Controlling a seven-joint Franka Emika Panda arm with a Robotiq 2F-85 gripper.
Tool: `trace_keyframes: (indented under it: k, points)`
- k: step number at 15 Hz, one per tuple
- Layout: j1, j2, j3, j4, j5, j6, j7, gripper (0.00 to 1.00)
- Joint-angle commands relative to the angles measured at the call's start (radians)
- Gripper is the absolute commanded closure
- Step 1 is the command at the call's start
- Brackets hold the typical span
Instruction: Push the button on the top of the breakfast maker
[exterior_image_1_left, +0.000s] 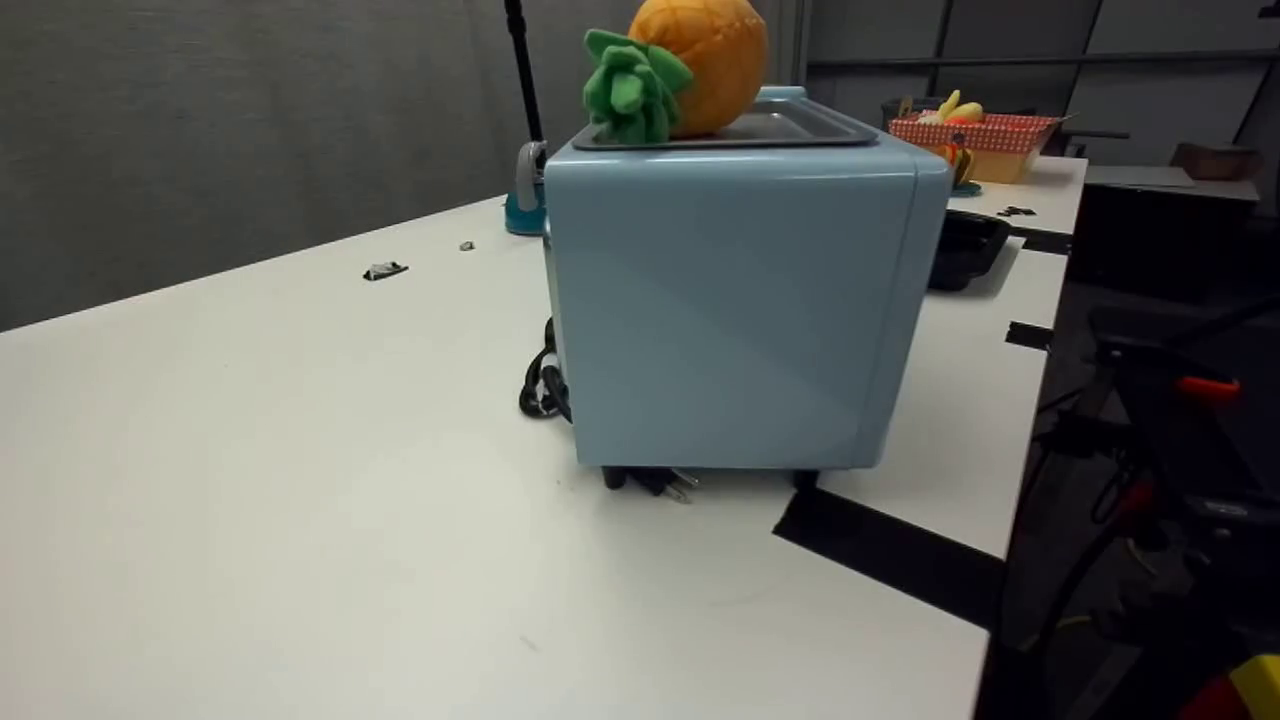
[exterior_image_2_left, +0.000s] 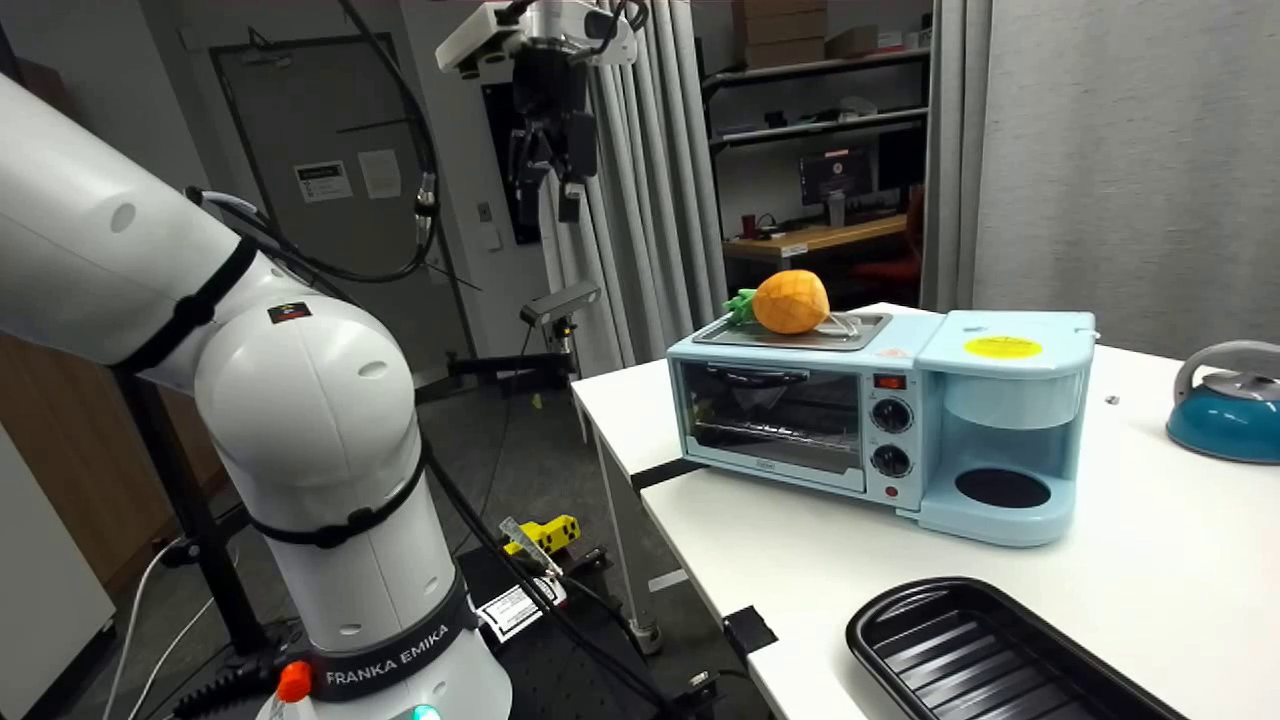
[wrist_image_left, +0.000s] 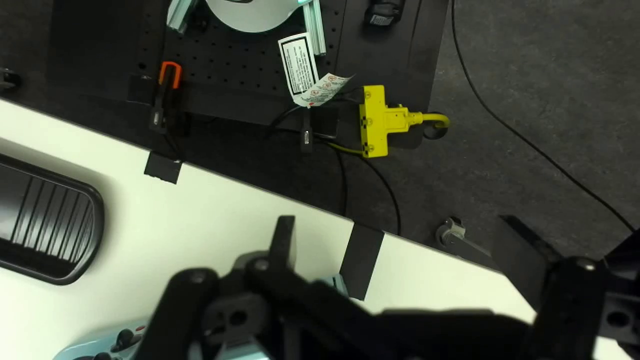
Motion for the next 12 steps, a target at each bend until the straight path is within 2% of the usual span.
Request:
trace_keyframes:
  k: [1,6,12]
  points:
    - [-0.010,0.000,0.006,0.002,0.003,-0.003,-0.005,0.00]
    - [-0.017,-0.003,0.002,0.001,-0.009,0.007,-0.008,0.00]
    - [-0.071,-0.008,-0.038,0.014,-0.094,0.054,-0.009,0.00]
